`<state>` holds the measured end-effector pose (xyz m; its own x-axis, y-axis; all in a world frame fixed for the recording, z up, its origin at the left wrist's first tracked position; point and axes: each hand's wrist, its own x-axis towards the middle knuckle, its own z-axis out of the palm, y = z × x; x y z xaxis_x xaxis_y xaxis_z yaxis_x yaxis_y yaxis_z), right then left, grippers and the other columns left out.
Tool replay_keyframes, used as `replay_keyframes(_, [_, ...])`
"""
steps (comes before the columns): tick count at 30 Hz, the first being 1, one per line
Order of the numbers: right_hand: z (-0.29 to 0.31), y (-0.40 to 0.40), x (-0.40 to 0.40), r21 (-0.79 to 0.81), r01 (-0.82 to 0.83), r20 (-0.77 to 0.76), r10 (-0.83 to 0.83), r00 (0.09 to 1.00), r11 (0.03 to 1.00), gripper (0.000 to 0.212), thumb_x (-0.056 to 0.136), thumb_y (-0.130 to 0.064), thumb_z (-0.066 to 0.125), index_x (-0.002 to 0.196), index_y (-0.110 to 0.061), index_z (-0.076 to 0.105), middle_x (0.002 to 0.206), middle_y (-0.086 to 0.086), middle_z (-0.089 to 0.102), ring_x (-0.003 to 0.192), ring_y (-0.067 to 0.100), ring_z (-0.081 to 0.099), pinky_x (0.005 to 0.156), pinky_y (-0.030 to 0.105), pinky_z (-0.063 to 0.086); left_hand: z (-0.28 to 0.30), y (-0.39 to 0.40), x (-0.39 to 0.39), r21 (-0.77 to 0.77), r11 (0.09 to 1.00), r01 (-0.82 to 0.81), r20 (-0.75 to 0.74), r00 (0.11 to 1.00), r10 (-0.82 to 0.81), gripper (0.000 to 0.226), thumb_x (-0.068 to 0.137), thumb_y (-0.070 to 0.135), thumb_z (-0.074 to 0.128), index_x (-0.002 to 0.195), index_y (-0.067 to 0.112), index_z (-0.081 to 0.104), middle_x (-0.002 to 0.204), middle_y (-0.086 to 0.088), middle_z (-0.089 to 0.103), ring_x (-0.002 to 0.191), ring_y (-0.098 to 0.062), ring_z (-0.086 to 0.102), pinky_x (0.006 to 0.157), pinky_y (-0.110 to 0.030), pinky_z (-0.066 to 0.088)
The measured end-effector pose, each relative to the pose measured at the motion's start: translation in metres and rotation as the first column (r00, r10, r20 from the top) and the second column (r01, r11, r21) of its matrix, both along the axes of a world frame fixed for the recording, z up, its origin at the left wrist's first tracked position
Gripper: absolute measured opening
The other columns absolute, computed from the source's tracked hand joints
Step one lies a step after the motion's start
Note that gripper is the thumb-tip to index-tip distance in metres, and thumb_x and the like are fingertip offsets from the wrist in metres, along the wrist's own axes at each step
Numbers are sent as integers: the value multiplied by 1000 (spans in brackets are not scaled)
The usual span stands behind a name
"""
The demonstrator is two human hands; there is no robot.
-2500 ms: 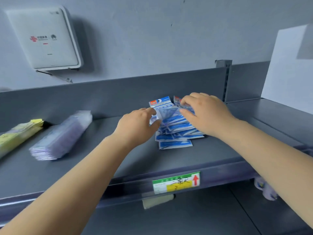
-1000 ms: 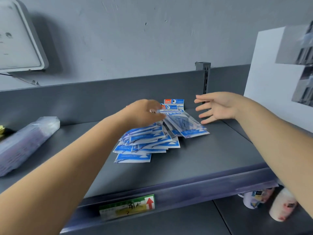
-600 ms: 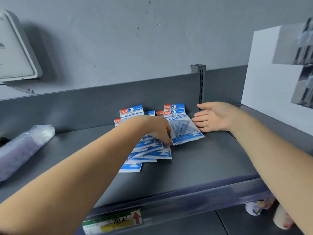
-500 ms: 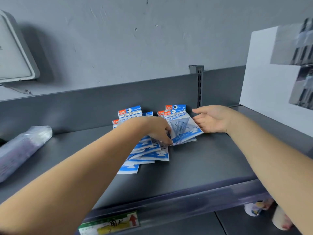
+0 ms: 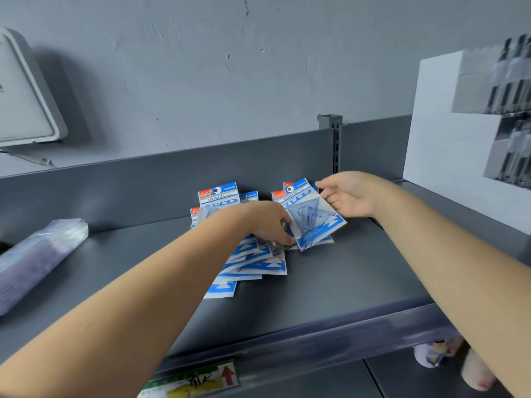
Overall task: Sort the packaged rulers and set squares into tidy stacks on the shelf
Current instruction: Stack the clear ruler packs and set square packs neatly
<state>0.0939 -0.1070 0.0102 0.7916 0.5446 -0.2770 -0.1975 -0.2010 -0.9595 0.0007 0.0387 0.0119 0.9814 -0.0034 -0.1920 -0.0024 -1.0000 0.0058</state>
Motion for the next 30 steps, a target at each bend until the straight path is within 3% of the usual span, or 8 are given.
replay_keyframes(2, [-1,-1,3,34,38,-80,-36,996,999,45,98,-21,40,131,11,40,124,22,53,115,31,53,84,40,45,1,0,1,51,998,25,0,1000,-25,22,90,42,55,98,23,60,68,10,46,70,-14,46,68,-25,34])
replay_keyframes(4, [-5,-4,9,76,70,-151,-58,987,995,52,98,-23,39,136,12,33,137,25,45,121,34,48,90,44,41,1,0,3,75,997,34,2,999,-34,25,91,42,54,106,23,60,67,10,46,72,-15,45,72,-25,33])
replay_keyframes(7, [-13,-4,17,107,54,-171,-35,985,993,37,98,-21,39,123,4,50,109,22,61,102,33,57,96,44,43,0,1,5,108,993,45,8,999,-46,32,91,42,53,114,21,60,70,10,47,76,-16,46,73,-27,34])
replay_keyframes(13, [-21,4,16,-44,-23,-52,21,998,999,18,91,-9,55,108,-4,60,104,12,67,83,21,64,75,28,51,0,3,5,69,997,26,13,1000,-27,49,91,42,54,136,23,49,97,3,56,87,-16,50,77,-25,37])
replay_keyframes(19, [-22,7,15,-164,-16,49,25,998,986,11,88,-7,59,99,-6,61,98,10,69,87,22,65,95,36,48,1,1,3,34,999,-1,-7,1000,1,53,92,42,53,140,24,43,99,2,54,90,-16,48,81,-25,37])
replay_keyframes(22, [-20,8,11,-177,9,143,17,990,984,10,89,-6,56,98,-7,62,91,9,68,77,19,64,74,29,52,2,-2,0,43,999,-17,3,1000,17,50,92,42,52,136,19,47,97,0,53,90,-19,50,78,-25,36])
replay_keyframes(26, [-14,5,7,-171,37,188,-5,982,985,8,89,0,54,93,-2,61,87,14,66,74,25,64,68,32,53,10,-1,-4,-123,991,-54,134,988,71,50,89,34,58,136,25,45,135,-1,53,117,-21,54,91,-27,40])
replay_keyframes(30, [2,3,1,-104,139,274,-106,956,985,13,86,2,57,97,5,63,96,20,66,86,33,65,85,46,52,32,20,-24,-284,957,-49,329,933,145,58,90,23,59,144,24,39,141,0,49,127,-18,47,98,-20,33])
